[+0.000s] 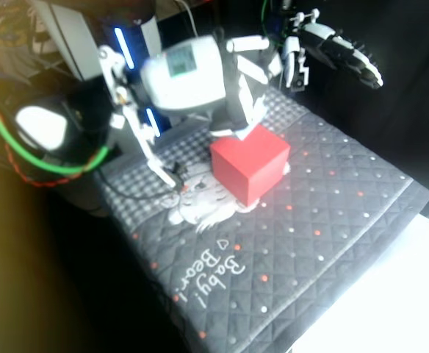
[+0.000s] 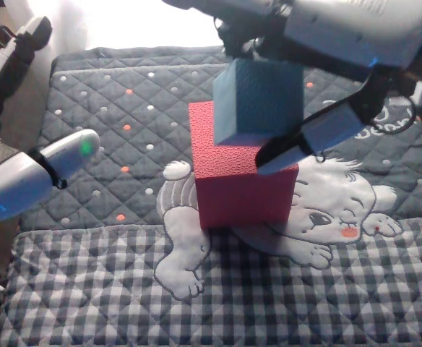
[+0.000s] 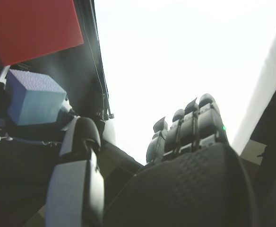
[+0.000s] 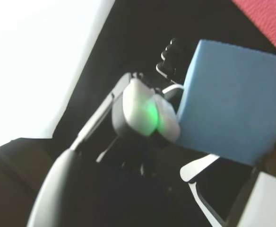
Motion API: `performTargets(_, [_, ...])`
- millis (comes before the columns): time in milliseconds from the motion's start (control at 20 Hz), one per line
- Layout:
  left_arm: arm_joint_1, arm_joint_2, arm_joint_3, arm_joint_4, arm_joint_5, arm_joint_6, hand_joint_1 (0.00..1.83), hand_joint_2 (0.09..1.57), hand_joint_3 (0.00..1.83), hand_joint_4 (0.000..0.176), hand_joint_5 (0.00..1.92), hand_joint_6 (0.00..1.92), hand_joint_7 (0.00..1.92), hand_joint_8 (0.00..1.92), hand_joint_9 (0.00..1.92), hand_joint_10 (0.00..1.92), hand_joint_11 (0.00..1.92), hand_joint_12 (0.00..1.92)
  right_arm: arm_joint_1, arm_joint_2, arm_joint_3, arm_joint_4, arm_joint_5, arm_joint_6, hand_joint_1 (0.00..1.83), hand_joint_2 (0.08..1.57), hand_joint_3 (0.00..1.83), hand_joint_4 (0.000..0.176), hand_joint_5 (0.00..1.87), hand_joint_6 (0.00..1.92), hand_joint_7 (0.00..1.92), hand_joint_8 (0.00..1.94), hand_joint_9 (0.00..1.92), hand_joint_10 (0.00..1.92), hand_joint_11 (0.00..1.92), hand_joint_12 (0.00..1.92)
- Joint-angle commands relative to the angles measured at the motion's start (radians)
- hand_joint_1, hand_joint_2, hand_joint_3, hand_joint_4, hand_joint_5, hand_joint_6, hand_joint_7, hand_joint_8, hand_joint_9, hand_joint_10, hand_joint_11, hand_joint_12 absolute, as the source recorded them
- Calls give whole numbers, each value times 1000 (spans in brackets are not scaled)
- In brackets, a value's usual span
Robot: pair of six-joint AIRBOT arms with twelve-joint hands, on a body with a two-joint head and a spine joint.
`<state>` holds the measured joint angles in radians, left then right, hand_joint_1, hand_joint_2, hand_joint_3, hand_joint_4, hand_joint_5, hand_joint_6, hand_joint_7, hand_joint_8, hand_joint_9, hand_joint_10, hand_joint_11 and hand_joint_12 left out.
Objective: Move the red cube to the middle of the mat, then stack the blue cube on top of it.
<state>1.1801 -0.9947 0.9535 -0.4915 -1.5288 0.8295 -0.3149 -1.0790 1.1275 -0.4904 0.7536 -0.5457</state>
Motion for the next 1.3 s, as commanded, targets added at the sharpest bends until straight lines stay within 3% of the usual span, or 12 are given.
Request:
performTargets(0, [1,0,6,23,-127,-7,607,1138,2,111,0,0,0,0,0,0,0,0,9,-1,7,33,80,5,1026,1338,131,0,406,1503,1000,1941,1175,1921,1234,1921])
performTargets(50, [1,0,6,22,-128,-7,595,1136,1,108,0,0,0,0,0,0,0,0,4,-4,11,31,71,8,1050,1366,105,0,408,1631,674,1911,878,1921,984,1921])
performTargets(100, [1,-1,6,18,-130,-8,586,1142,3,106,0,0,0,0,0,0,0,0,-2,-7,21,29,60,26,639,1359,6,0,122,1405,186,1312,149,1734,181,1921])
performTargets(200, [3,-1,5,15,-133,-9,588,1148,4,110,0,0,0,0,0,0,0,0,-2,-7,24,17,47,31,348,1358,1,0,40,635,124,362,5,1007,6,1531])
performTargets(250, [6,-1,5,12,-135,-10,595,1152,5,99,0,0,0,0,0,0,0,0,-2,-7,25,5,33,31,251,1368,3,0,62,319,24,90,0,356,0,906])
performTargets(350, [8,-1,5,8,-138,-11,587,1165,9,88,0,0,0,0,0,0,0,0,-2,-7,25,-2,18,31,182,1381,2,0,125,198,0,3,8,14,0,200])
performTargets(450, [9,-1,4,6,-140,-12,551,1178,11,84,0,0,0,0,0,0,0,0,-2,-6,28,-2,5,31,176,1364,0,0,66,82,0,0,14,4,15,26])
performTargets(700, [18,-1,1,-3,-153,-15,528,1154,0,125,0,0,0,0,0,0,0,0,-2,13,23,-1,-1,31,141,1330,0,0,0,0,0,0,4,2,0,235])
performTargets(850, [20,0,0,-4,-154,-15,553,1157,0,121,0,0,0,0,0,0,0,0,-2,56,-5,-3,11,31,244,1230,0,55,0,0,0,0,0,0,0,27])
performTargets(1050, [30,8,-9,2,-176,-15,600,1143,0,128,0,0,0,0,0,0,0,0,-38,206,-87,76,87,-42,285,1215,0,0,0,0,0,0,0,0,0,0])
performTargets(1200, [42,23,-17,1,-202,-15,633,1152,0,105,0,0,0,0,0,0,0,0,-104,306,-143,172,139,-133,259,1235,0,0,0,0,0,0,0,0,0,0])
performTargets(1250, [42,25,-18,4,-203,-14,627,1144,0,136,0,0,0,0,0,0,0,0,-114,320,-152,181,139,-147,304,1223,0,7,0,0,0,0,0,0,0,0])
